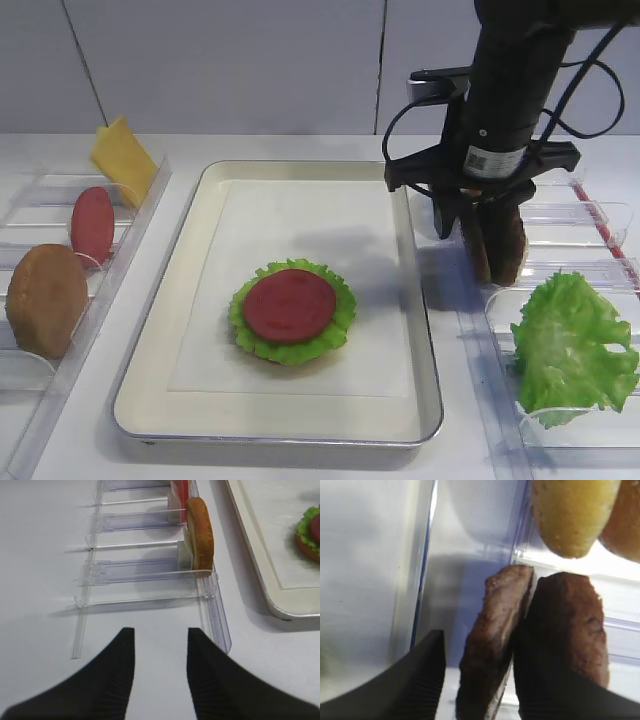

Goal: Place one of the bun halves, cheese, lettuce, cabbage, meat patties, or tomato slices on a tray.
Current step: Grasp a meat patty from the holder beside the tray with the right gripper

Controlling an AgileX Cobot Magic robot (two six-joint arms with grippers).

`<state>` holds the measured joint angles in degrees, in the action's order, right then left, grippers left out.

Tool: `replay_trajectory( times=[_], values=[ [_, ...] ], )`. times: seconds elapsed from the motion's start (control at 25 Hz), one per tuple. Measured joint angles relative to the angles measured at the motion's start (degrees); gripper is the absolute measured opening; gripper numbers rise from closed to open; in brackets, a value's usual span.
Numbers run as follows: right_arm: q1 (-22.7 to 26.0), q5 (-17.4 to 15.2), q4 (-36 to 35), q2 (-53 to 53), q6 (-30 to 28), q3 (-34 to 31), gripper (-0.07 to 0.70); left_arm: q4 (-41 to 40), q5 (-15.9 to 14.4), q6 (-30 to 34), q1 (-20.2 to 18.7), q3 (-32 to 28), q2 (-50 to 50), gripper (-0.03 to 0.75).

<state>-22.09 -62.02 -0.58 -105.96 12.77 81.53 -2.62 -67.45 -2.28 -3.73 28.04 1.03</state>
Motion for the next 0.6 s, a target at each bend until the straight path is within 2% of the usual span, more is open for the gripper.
replay_trajectory(
  times=[0.24,0.32,0.6],
  values=[
    [0.0,-0.7,1.1,0.0,0.6,0.0,0.213,0.0,0.0,0.0,0.0,0.0,0.0,0.241],
    [0.0,-1.2,1.7,0.0,0.6,0.1,0.184,0.0,0.0,0.0,0.0,0.0,0.0,0.241],
    [0.0,-2.5,2.1,0.4,0.9,0.2,0.16,0.0,0.0,0.0,0.0,0.0,0.0,0.241]
  ],
)
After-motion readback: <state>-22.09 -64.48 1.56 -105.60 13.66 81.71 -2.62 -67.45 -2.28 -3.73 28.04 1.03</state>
